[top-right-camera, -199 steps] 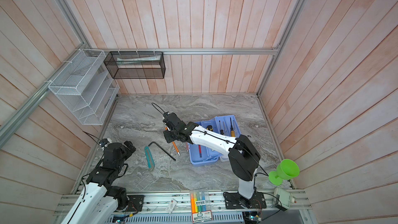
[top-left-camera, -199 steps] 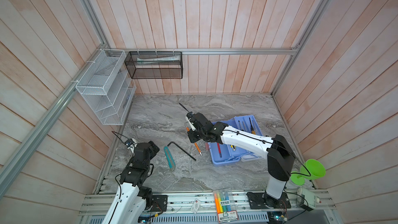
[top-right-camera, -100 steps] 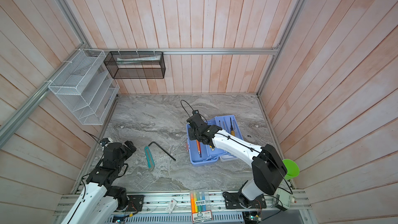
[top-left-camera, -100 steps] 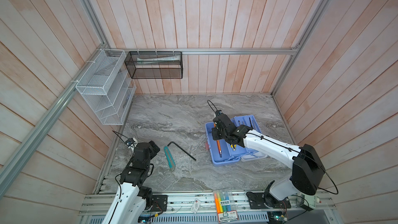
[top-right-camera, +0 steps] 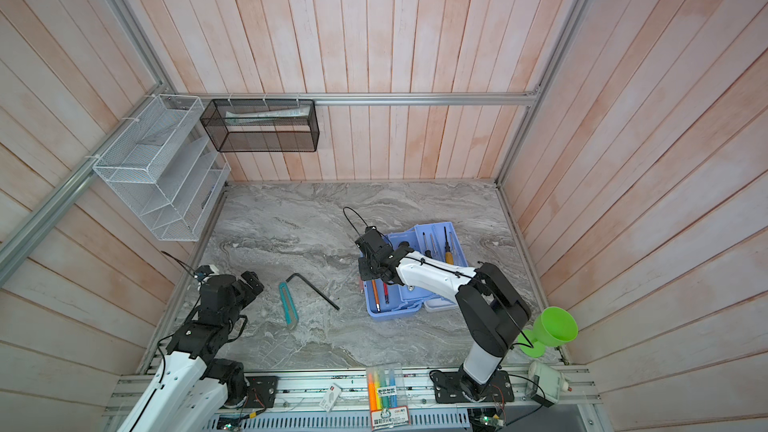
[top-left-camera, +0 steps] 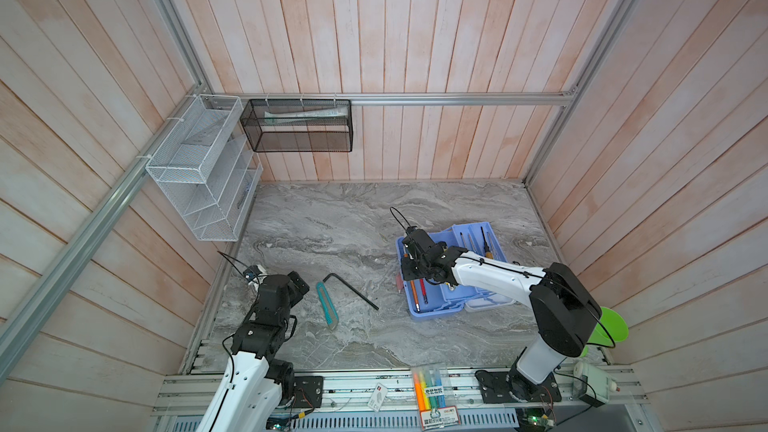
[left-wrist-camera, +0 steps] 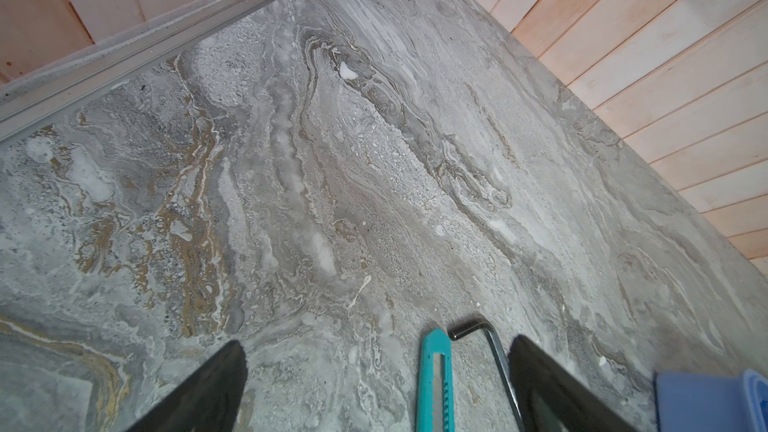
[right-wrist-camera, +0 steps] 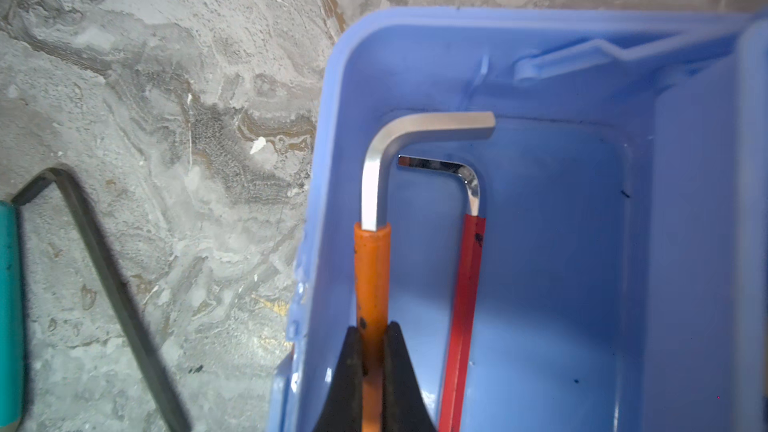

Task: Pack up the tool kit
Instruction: 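Lower the orange hex key into the tray beside the red hex key and release, then move the right gripper back to the table and grasp the black hex key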

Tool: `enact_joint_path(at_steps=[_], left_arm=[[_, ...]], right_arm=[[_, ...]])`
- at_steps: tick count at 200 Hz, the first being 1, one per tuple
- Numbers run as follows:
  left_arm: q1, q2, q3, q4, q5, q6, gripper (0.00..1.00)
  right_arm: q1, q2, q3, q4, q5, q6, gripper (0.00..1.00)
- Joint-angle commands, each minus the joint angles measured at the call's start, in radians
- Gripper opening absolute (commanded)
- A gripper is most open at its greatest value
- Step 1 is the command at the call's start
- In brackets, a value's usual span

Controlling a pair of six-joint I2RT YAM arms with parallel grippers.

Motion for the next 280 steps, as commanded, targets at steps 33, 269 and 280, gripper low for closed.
enact_joint_path(at_steps=[33,269,280], left_arm=[[0.005,-0.001,-0.022,0.026,0.014,0.009,1.0],[0.006,0.003,0.054,-0.013,-0.067,0.057,1.0],[0.007,0.001,0.054,-0.016,-0.069,0.056,1.0]], right_arm=[[-0.012,0.072,0.025,0.005,0.036,0.003,0.0],[0.164,0.116,0.298,0.034,-0.297,-0.465,0.36],[0.183,0.169,0.332,0.031,-0.328,-0.468,0.37]])
